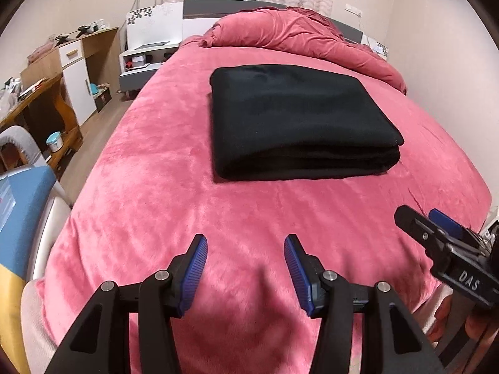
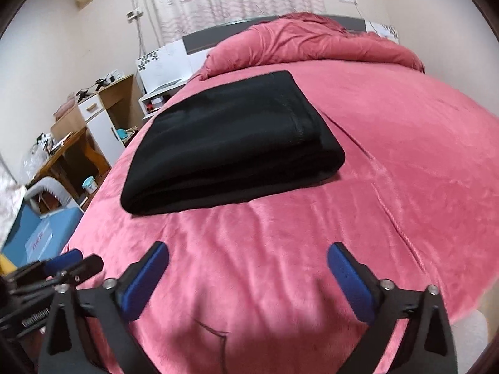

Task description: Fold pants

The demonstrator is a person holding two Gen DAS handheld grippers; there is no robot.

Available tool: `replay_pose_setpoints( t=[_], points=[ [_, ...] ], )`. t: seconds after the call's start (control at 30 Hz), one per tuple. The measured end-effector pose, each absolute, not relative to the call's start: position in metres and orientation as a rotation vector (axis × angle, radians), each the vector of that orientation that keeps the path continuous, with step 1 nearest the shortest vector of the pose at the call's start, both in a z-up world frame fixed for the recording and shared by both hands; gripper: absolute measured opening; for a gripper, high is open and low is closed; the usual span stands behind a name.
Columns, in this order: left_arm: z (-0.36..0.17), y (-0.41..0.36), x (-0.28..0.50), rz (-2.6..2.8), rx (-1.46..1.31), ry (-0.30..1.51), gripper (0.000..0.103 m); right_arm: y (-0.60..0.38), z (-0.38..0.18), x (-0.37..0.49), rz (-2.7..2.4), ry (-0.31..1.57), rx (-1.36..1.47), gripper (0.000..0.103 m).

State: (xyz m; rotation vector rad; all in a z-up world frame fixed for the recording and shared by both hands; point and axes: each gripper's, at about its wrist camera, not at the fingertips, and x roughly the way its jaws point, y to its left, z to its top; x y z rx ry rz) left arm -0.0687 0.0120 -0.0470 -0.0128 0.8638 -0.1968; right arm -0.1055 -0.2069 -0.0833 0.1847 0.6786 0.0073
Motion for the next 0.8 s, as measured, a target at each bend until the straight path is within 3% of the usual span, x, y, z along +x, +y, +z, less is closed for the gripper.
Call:
replay_pose_setpoints(
  t=[0.8],
  points=[
    [-0.042,0.010,-0.093,-0.185,0.003,0.834,0.052,-0.193,-0.069,-0.133,-0.064,0.625,0.101,0.103]
  ],
)
